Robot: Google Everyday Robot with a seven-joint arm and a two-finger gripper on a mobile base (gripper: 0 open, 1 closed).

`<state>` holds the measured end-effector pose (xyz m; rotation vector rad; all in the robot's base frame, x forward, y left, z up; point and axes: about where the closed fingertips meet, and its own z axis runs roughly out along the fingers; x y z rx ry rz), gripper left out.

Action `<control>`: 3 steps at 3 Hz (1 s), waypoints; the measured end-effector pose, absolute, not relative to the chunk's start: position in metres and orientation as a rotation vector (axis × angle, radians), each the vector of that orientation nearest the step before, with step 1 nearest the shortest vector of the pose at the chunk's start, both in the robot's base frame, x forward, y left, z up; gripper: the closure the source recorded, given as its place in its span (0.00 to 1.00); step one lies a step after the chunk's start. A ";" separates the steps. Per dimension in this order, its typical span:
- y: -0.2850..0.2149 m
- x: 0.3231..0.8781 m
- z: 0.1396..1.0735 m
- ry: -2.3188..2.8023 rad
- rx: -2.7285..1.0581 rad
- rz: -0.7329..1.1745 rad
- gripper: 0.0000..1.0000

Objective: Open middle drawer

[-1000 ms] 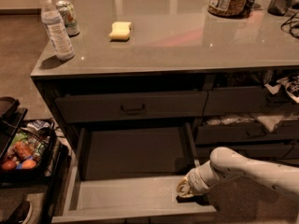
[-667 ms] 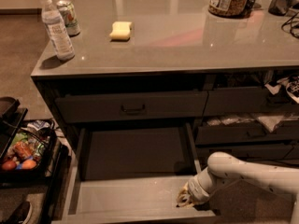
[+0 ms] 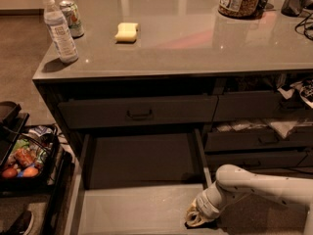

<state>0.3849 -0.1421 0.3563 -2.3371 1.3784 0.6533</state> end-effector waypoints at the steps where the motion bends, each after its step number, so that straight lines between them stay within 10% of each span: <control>1: -0.140 0.386 0.358 1.369 -2.349 0.626 1.00; 3: -0.151 0.400 0.443 1.227 -2.314 0.259 1.00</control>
Offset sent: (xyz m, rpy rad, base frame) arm 0.0176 -0.0059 0.0762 0.0047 -0.3048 -0.0154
